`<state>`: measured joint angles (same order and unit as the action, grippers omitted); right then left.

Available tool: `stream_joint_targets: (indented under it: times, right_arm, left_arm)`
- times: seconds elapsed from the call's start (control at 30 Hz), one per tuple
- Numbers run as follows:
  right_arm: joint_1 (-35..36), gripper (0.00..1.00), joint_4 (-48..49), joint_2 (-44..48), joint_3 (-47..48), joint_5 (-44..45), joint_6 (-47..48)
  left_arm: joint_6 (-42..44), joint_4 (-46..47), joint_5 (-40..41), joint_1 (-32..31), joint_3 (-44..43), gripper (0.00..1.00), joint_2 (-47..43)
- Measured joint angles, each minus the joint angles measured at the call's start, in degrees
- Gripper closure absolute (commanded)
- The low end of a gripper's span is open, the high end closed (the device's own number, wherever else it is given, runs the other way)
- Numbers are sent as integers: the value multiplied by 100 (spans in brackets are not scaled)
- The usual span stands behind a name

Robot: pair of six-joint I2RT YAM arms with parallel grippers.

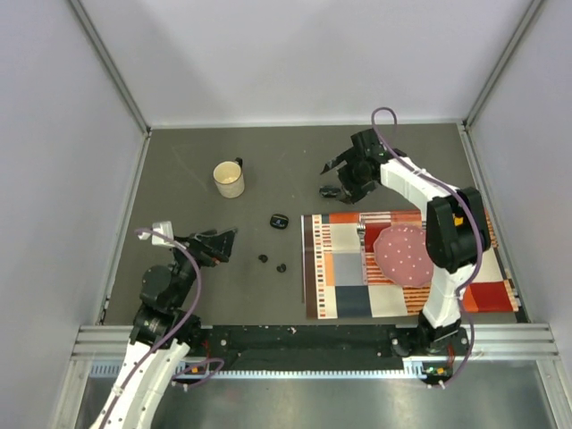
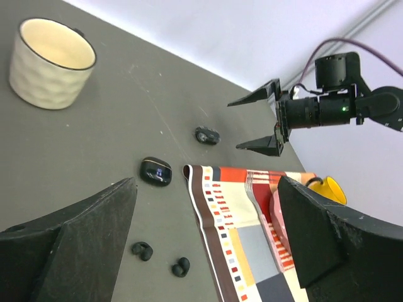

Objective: Insert the wireless bluetooth earbuds into the charging case
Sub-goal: Pick up the charging case at the center of the board.

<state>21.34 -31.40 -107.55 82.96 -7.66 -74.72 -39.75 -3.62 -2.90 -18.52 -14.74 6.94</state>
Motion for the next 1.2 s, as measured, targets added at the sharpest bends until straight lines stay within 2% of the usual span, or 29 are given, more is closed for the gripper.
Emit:
stream_joint_targets:
  times: [0.13, 0.2, 0.57, 0.73, 1.2]
  right_arm:
    - [-46, 16, 9, -315, 197, 20, -634]
    - [-76, 21, -22, -457, 249, 17, -914]
    - [-195, 25, -188, -1224, 763, 37, -1967]
    - [-273, 30, -275, -1403, 833, 76, -2273]
    - [-343, 32, -413, -1633, 1019, 184, -2557]
  left_arm:
    - [-31, -382, 289, 0, -2, 1, -350]
    - [11, -514, 284, 0, -15, 1, -302]
    - [284, -918, 166, 0, -330, 1, 297]
    - [282, -1038, 168, 0, -330, 1, 289]
    - [273, -1123, 188, 0, -330, 1, 205]
